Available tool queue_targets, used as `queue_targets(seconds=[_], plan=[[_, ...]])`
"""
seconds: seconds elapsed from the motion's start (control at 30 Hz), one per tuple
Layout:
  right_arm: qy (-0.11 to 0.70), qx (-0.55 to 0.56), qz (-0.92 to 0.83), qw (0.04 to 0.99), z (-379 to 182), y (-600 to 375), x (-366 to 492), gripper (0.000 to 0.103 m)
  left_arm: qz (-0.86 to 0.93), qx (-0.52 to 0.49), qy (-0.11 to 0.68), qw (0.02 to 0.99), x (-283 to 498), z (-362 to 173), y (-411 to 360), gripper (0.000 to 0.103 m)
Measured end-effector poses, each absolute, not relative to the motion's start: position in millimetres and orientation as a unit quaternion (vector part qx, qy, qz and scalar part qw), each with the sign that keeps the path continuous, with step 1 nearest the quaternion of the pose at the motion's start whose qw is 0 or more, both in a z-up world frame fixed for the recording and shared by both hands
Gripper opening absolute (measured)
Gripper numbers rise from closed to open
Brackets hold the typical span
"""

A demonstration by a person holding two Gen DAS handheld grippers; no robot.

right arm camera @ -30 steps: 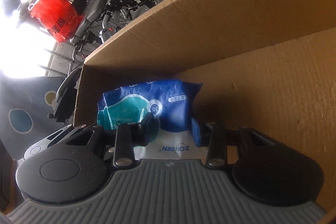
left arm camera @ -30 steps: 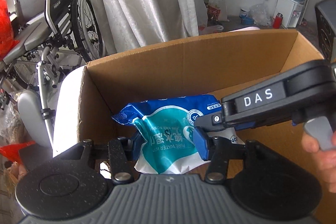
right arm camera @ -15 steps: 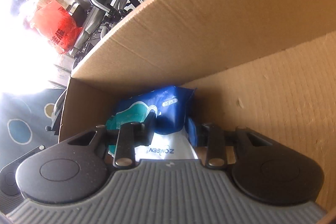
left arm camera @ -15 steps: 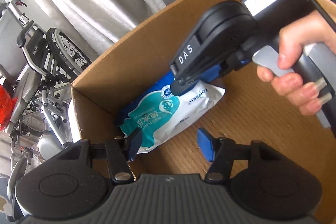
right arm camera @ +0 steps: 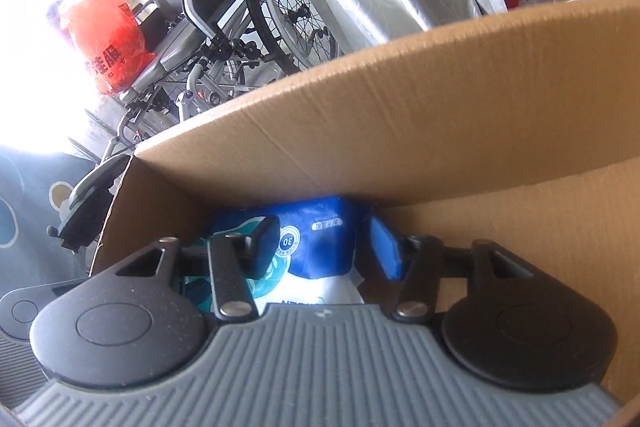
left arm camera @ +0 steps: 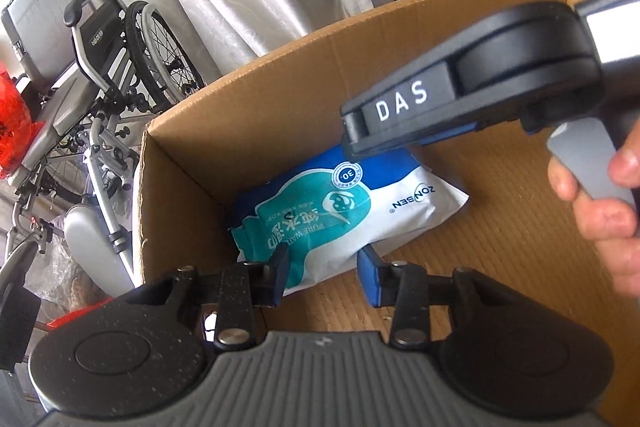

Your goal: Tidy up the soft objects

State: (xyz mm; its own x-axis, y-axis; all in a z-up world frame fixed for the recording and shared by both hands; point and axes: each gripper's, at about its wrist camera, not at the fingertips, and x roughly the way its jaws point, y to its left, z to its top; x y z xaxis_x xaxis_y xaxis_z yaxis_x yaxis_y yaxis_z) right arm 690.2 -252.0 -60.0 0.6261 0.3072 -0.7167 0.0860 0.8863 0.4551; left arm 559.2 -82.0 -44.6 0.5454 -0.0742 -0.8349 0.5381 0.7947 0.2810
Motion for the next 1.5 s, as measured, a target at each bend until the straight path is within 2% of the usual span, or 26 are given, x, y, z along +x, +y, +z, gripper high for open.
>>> queue_targets(seconds=[0.1, 0.23, 0.3, 0.4, 0.53, 0.7, 0.83, 1.17, 1.37, 1.5], plan=[[0.416, 0.216, 0.065, 0.881, -38.6, -256.7, 683.3, 0.057, -0.186, 0.254, 0.432, 0.845, 546.4, -31.4, -79.0, 0.049], [0.399, 0.224, 0.08, 0.886, 0.2, -271.2, 661.2, 0.057, -0.186, 0.239, 0.412, 0.86, 517.6, -0.2, -70.8, 0.05], [0.386, 0.217, 0.109, 0.89, 27.9, -278.7, 637.4, 0.057, -0.192, 0.229, 0.394, 0.869, 493.2, 19.7, -62.1, 0.058], [0.349, 0.189, 0.153, 0.905, 74.3, -289.3, 587.2, 0.057, -0.193, 0.196, 0.362, 0.89, 431.8, 59.1, -40.6, 0.066], [0.32, 0.168, 0.221, 0.906, 126.8, -305.1, 509.3, 0.057, -0.184, 0.152, 0.348, 0.907, 362.2, 89.2, -10.2, 0.066], [0.307, 0.186, 0.248, 0.9, 150.3, -330.9, 416.9, 0.057, -0.176, 0.105, 0.345, 0.916, 280.8, 91.0, 21.7, 0.066], [0.325, 0.188, 0.247, 0.893, 141.2, -339.9, 361.5, 0.058, -0.176, 0.079, 0.358, 0.913, 223.1, 70.5, 39.6, 0.066], [0.418, 0.236, 0.25, 0.841, 50.6, -325.1, 240.6, 0.058, -0.16, -0.007, 0.397, 0.904, 128.6, 15.2, 78.0, 0.065], [0.454, 0.226, 0.193, 0.84, 6.3, -327.7, 209.0, 0.058, -0.207, 0.003, 0.386, 0.899, 101.5, 3.4, 41.6, 0.066], [0.461, 0.193, 0.166, 0.85, -12.0, -335.1, 203.9, 0.059, -0.231, 0.002, 0.397, 0.888, 113.6, -18.0, 13.9, 0.065]])
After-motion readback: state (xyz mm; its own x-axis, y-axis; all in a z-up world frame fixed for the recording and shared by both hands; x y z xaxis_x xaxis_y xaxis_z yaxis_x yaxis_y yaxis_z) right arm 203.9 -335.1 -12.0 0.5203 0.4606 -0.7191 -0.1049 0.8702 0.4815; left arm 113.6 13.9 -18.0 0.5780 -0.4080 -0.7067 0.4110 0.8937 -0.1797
